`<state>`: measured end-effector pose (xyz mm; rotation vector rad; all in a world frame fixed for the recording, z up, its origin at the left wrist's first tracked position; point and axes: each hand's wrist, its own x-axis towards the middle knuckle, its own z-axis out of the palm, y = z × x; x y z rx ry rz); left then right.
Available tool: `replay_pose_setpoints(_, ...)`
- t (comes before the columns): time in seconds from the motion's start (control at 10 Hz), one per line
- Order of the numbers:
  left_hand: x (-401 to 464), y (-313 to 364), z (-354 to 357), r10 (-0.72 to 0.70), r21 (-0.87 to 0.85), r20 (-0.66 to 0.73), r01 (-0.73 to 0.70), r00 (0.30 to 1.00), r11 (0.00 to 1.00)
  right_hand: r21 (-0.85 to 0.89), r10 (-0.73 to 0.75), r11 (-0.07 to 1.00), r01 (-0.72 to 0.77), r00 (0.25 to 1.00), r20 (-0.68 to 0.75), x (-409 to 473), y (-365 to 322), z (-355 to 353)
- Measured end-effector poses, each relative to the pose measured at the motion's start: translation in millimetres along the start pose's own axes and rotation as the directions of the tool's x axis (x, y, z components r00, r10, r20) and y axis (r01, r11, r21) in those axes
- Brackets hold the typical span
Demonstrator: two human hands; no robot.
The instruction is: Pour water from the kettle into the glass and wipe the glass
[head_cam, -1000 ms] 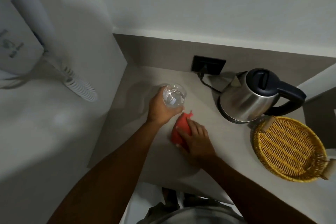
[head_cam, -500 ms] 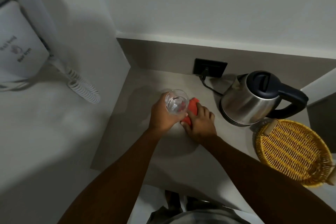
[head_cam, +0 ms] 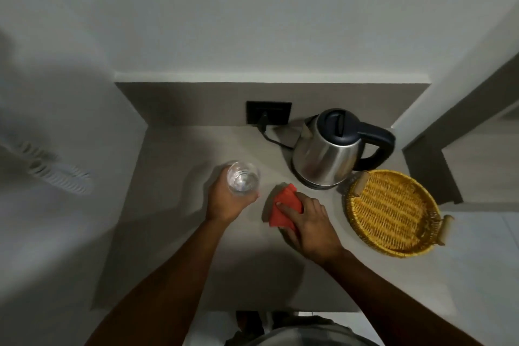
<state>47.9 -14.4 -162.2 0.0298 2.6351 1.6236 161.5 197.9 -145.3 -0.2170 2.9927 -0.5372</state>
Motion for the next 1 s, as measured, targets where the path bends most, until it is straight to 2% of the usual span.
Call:
replay_pose_setpoints(0.1, 5.0, -3.4, 8.0, -0.001, -0.017, 0.022, 0.001, 1.000, 1.000, 0.101, 0.138, 0.988, -0.118, 0.966, -0.220, -27.5, 15.4, -18.7)
replay_pose_setpoints(0.2, 6.5, -4.8, 5.2, 0.008, -0.011, 0.016, -0.008, 1.000, 1.000, 0.218, 0.366, 0.928, -0.302, 0.848, -0.383, -56.7, 41.9, -25.6)
replay_pose_setpoints(0.3, 3.9, -4.0, 2.3, 0.015, 0.015, 0.009, -0.015, 1.000, 1.000, 0.286, 0.581, 0.814, -0.506, 0.719, -0.381, -70.1, 72.2, -26.4)
replay_pose_setpoints(0.4, 2.9, -1.6, 1.8, -0.011, 0.028, 0.005, 0.011, 1.000, 1.000, 0.264, 0.700, 0.714, -0.648, 0.648, -0.301, -60.9, 96.8, -26.1)
replay_pose_setpoints(0.5, 4.7, -6.0, 2.6, -0.005, 0.042, 0.024, 0.004, 1.000, 0.999, 0.196, 0.748, 0.664, -0.722, 0.633, -0.201, -49.7, 114.2, -18.9)
replay_pose_setpoints(0.7, 3.3, -13.1, 1.9, -0.031, 0.048, 0.027, 0.030, 0.999, 0.998, 0.129, 0.753, 0.657, -0.742, 0.653, -0.079, -45.5, 126.0, -18.3)
replay_pose_setpoints(0.8, -8.0, -16.5, 1.8, -0.034, 0.063, 0.057, 0.030, 0.998, 0.998, 0.130, 0.733, 0.680, -0.722, 0.663, -0.153, -50.0, 106.8, -23.6)
replay_pose_setpoints(0.9, -15.4, -19.2, 1.5, -0.030, 0.114, 0.039, 0.025, 0.999, 0.993, 0.096, 0.596, 0.796, -0.597, 0.746, -0.296, -55.7, 67.3, -19.0)
replay_pose_setpoints(1.0, -51.0, -9.9, 8.1, -0.039, 0.195, -0.040, 0.046, 0.998, 0.980, 0.101, 0.366, 0.930, -0.352, 0.887, -0.280, -63.1, 11.7, 0.8)
